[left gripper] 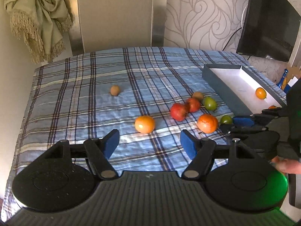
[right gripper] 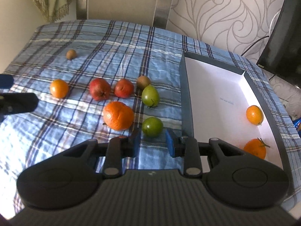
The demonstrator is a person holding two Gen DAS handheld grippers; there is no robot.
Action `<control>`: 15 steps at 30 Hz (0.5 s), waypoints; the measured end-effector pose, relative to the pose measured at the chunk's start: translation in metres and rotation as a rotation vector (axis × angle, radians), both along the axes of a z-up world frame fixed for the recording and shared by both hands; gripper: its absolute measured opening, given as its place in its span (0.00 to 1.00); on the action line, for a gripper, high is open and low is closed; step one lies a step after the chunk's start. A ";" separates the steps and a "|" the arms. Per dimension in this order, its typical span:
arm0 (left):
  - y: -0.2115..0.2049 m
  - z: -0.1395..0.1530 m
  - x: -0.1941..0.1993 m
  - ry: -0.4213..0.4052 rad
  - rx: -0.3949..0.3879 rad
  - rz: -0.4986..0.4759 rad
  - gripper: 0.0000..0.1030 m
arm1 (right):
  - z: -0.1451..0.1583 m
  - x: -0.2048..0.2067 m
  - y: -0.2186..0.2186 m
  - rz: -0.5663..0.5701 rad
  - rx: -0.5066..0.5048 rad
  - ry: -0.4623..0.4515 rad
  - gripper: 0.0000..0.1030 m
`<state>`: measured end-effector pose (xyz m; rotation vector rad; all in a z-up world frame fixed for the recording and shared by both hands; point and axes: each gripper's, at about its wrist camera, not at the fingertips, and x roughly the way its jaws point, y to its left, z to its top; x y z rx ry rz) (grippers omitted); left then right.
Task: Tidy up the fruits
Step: 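Move the right tool to the green lime and close on it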
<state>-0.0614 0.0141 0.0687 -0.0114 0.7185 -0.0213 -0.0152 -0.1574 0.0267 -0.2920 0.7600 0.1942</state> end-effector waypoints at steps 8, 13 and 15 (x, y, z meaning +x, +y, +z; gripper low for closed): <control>0.016 -0.010 0.008 0.024 -0.018 0.005 0.74 | -0.002 0.008 0.009 0.002 -0.037 -0.016 0.25; 0.014 -0.016 0.016 0.028 -0.021 -0.010 0.74 | 0.008 0.001 0.005 -0.003 0.002 -0.008 0.24; 0.011 -0.019 0.020 0.030 -0.019 -0.021 0.74 | 0.014 -0.003 0.003 0.000 0.015 -0.012 0.24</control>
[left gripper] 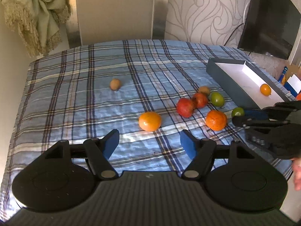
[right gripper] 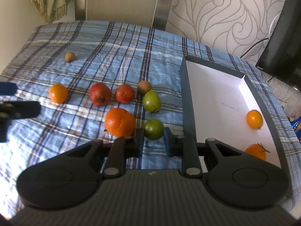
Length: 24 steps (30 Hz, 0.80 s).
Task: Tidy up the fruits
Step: 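Move the right tool to the green lime and close on it, then close the left tool on an orange while the right tool lifts the lime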
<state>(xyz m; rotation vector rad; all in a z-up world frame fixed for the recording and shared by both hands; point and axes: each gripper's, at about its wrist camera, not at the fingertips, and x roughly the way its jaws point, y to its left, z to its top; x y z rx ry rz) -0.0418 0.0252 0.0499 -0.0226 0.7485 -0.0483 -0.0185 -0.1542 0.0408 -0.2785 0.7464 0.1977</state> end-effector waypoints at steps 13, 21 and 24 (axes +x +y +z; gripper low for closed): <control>-0.010 -0.014 0.021 -0.004 0.016 0.001 0.74 | 0.052 -0.039 -0.015 0.026 0.205 0.006 0.24; -0.010 -0.023 0.045 0.003 0.023 0.006 0.65 | 0.068 -0.061 -0.014 0.064 0.247 -0.023 0.24; -0.009 -0.028 0.053 0.022 0.012 0.007 0.58 | 0.069 -0.067 -0.014 0.065 0.250 -0.024 0.24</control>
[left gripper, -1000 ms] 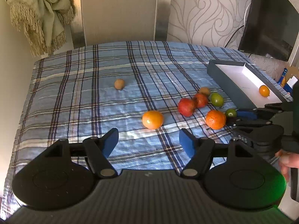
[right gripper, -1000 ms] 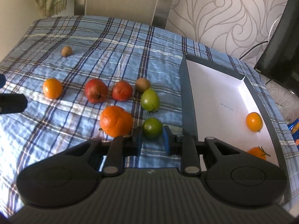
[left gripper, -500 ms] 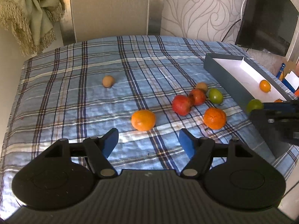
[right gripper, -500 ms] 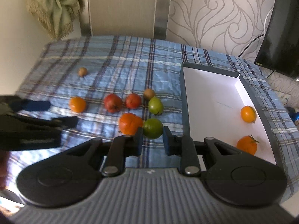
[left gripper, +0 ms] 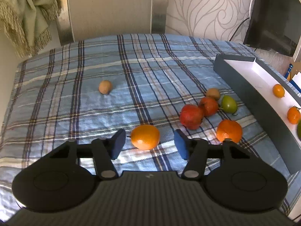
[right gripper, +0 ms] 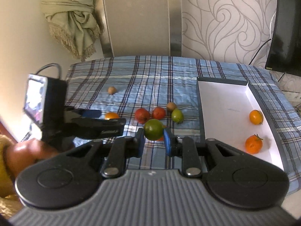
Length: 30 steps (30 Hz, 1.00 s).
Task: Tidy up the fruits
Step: 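Close the left tool on an orange while the right tool lifts the lime, then carry the orange in the left tool and lime in the right tool over the white box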
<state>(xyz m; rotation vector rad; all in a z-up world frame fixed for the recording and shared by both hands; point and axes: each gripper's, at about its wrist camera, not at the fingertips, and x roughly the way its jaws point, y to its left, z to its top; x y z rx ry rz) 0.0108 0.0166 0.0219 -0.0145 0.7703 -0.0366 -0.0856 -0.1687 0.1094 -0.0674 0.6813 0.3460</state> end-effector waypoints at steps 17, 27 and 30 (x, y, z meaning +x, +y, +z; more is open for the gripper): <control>0.004 -0.006 0.003 0.000 0.014 0.030 0.39 | 0.005 -0.016 -0.008 0.001 0.007 -0.007 0.24; -0.004 0.004 -0.019 0.007 -0.009 0.046 0.39 | 0.007 -0.019 -0.013 0.046 0.025 -0.008 0.24; -0.007 0.011 -0.030 -0.001 -0.018 0.054 0.39 | 0.006 -0.019 -0.016 0.058 0.034 -0.001 0.24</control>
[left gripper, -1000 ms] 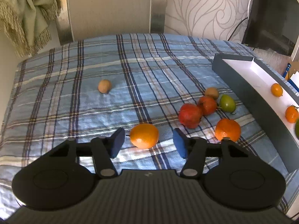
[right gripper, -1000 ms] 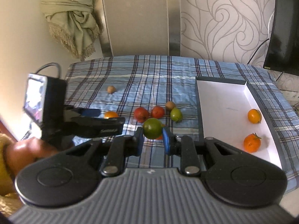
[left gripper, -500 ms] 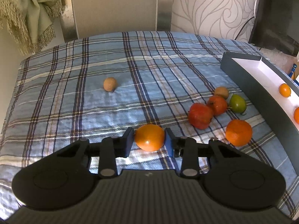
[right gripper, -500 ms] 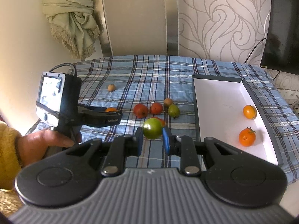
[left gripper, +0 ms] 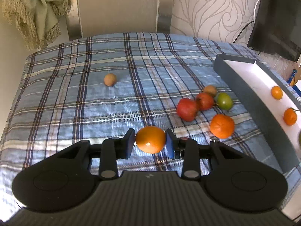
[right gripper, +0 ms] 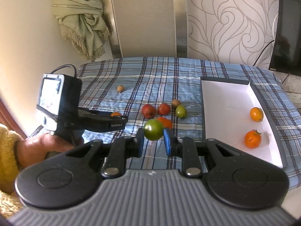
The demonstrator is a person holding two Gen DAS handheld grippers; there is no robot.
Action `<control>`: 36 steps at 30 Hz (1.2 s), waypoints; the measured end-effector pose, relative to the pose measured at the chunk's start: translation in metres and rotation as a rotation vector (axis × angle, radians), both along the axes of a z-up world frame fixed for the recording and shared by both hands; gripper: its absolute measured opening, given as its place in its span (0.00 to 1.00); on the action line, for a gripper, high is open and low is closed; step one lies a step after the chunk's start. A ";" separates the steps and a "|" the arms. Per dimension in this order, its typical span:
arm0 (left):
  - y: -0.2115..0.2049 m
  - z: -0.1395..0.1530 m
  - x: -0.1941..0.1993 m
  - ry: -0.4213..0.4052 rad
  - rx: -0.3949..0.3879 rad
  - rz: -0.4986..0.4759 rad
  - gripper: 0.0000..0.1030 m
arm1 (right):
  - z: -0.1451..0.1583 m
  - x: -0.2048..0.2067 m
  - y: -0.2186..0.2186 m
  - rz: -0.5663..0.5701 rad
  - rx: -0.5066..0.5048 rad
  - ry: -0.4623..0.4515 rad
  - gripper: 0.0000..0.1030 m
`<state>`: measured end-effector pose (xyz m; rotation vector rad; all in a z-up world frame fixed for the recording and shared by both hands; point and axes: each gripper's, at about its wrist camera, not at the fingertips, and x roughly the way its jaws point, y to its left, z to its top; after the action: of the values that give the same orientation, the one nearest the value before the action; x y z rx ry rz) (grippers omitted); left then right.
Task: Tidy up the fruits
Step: 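Carry the orange in the left tool and lime in the right tool over the white box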
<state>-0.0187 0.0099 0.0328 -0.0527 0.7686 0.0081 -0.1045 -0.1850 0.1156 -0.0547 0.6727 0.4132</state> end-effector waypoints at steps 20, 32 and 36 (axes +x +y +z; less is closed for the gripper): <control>-0.030 0.031 -0.047 -0.017 0.020 0.061 0.39 | -0.009 -0.001 -0.028 0.086 0.072 0.039 0.24; -0.058 0.044 -0.045 -0.023 0.035 0.053 0.39 | -0.007 -0.005 -0.051 0.094 0.114 0.022 0.24; -0.070 0.045 -0.041 -0.028 0.034 0.041 0.39 | -0.004 -0.004 -0.059 0.092 0.112 0.014 0.24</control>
<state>-0.0595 -0.0597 0.0779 -0.0365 0.7390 0.0588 -0.1088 -0.2442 0.1113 0.0236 0.6615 0.5392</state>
